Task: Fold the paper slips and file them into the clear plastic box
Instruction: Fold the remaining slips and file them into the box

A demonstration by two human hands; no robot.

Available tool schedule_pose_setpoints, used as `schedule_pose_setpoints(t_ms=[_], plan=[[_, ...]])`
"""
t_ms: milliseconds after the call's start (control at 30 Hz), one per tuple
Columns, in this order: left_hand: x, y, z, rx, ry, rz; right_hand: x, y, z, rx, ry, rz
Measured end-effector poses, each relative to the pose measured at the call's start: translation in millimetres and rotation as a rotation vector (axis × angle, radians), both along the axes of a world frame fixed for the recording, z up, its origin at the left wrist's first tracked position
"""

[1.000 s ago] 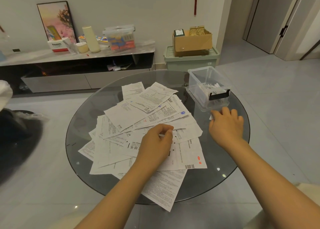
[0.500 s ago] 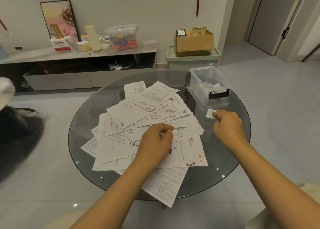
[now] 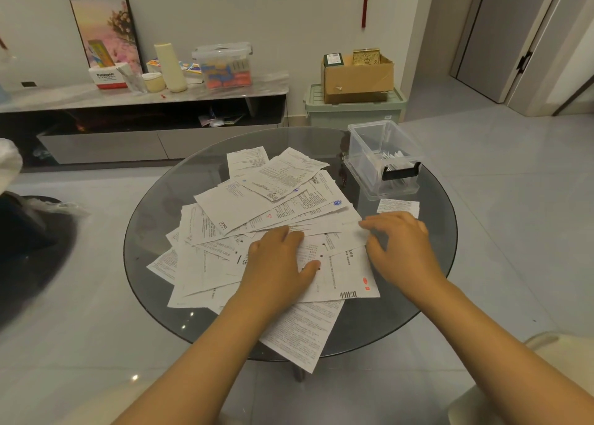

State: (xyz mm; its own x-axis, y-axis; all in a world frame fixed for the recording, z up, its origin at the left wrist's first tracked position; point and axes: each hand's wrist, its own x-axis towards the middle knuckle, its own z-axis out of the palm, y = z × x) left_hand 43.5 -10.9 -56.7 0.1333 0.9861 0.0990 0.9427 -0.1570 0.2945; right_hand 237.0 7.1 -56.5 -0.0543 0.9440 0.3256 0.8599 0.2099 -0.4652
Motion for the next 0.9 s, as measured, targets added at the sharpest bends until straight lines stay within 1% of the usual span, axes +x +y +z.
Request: schedule_pose_setpoints(t_ms=[100,200,300,400,467,533,633,700,733,833,900], plan=[[-2,3,4,0.052,0.039,-0.013,-4,-2,-2,-0.041,-0.005,0.032],[-4,5,5,0.062,0.053,-0.016,-6,-2,-6,-0.087,-0.055,0.063],[-4,8,6,0.094,0.015,-0.003,-8,-1,-6,-0.107,-0.093,0.078],[-9,19,8,0.218,-0.043,0.055,-10,-2,-5,-0.108,-0.105,0.077],[-13,30,8,0.25,-0.047,0.091,-11,-3,-4,-0.1,-0.124,0.081],[-18,41,7,0.181,-0.032,0.156,-12,-3,-3,-0.096,-0.143,0.085],[-30,56,1,-0.023,0.049,0.269,-14,-3,-3,-0.098,-0.147,0.083],[-35,63,-3,-0.118,0.077,0.306,-13,-3,-3,-0.1,-0.148,0.085],[-36,64,-4,-0.118,0.09,0.307,-13,-3,-3,-0.102,-0.15,0.084],[-40,62,2,0.03,0.054,0.313,-13,-3,-3,-0.103,-0.153,0.084],[-41,58,7,0.075,0.036,0.33,-13,-3,-3,-0.104,-0.153,0.086]])
